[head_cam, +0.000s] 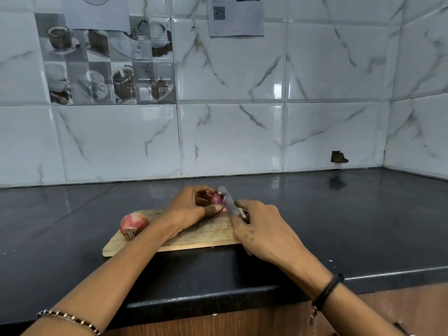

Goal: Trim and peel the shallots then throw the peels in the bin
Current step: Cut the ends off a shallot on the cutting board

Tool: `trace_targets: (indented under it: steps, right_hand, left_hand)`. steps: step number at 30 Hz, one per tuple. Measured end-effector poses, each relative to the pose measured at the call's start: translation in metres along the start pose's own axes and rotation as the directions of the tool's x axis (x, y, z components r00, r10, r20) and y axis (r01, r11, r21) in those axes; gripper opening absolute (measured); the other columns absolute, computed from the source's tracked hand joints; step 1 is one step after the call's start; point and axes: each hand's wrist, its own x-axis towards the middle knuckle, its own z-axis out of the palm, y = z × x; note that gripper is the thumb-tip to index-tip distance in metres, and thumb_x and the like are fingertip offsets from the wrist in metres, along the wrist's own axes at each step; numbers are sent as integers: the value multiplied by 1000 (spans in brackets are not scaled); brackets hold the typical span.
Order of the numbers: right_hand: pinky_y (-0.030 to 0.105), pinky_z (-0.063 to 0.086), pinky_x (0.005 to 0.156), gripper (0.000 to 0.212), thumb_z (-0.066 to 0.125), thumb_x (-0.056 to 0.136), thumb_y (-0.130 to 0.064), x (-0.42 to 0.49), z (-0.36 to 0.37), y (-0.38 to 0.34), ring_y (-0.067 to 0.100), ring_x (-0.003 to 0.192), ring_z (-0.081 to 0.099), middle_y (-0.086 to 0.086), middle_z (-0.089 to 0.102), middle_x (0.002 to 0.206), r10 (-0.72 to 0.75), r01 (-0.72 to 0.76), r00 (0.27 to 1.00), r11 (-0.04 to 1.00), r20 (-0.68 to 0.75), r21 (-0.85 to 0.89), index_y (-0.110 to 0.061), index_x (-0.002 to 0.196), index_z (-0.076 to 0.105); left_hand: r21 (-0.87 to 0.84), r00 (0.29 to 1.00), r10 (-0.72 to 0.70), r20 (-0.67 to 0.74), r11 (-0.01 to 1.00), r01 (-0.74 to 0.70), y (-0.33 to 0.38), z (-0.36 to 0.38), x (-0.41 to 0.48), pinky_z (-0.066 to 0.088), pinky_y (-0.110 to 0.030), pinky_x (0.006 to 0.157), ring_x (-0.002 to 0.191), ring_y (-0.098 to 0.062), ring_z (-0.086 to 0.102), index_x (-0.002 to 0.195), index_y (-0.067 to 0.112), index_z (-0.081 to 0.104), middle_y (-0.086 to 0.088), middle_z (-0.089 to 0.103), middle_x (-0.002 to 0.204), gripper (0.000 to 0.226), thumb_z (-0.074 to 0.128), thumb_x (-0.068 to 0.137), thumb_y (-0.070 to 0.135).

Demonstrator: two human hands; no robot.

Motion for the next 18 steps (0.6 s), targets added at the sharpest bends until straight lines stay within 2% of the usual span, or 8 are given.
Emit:
trace_targets:
  steps: [2,4,7,9,12,15,16,18]
  right_hand:
    - [16,39,43,32,42,103,-37,1,-3,-4,14,52,53,-1,60,70,-12,12,1000,1000,8,-23,-14,91,62]
    - [14,35,38,28,43,102,-31,3,-6,-7,16,51,49,2,60,73,-12,15,999,998,36,-63,-12,91,61]
    - [27,40,54,24,43,100,-26,8,-6,-13,28,68,56,12,64,96,-8,18,997,991,74,-133,-12,108,61]
    - [30,37,56,20,44,99,-25,10,-5,-18,32,75,54,15,61,102,-1,17,996,986,92,-168,-10,103,57]
    - [27,30,50,15,46,99,-22,14,-6,-22,30,75,49,12,54,99,3,21,993,978,114,-208,-10,103,55]
    - [24,26,48,3,47,98,-19,17,-7,-26,30,76,47,9,48,97,-4,38,990,970,137,-242,-17,100,47]
    - [23,25,47,6,47,98,-19,19,-7,-25,28,74,47,8,48,96,-3,38,990,970,144,-239,-18,97,42]
    - [21,27,45,6,48,97,-20,22,-8,-23,23,64,49,5,52,90,2,31,989,977,149,-213,-15,94,47]
  left_hand:
    - [22,1000,8,-6,1000,-8,1,0,-1,53,-42,99,99,-11,72,106,26,75,7,78,98,35,88,73,30]
    - [39,1000,19,-18,999,-18,3,2,-3,54,-42,98,97,-10,72,104,26,77,9,78,95,29,86,77,27]
    - [53,999,27,-28,998,-26,7,5,-5,54,-36,92,93,-11,73,94,25,79,8,79,88,13,82,82,22]
    - [67,998,38,-46,997,-35,8,6,-6,52,-26,83,89,-7,72,92,21,80,4,79,89,8,80,84,20]
    - [121,996,74,-42,990,-68,11,7,-6,45,-21,71,74,-2,62,82,20,77,-2,78,85,5,78,86,19]
    - [198,995,100,-20,976,-94,16,9,-6,42,-13,64,72,-3,59,84,12,76,-7,77,86,5,75,88,14]
    - [208,995,102,-21,974,-95,17,10,-6,41,-10,61,72,-3,59,84,11,77,-7,77,86,5,75,88,14]
    - [204,995,94,-39,975,-85,17,10,-5,40,-8,59,70,-2,58,81,13,77,-3,77,82,8,75,89,16]
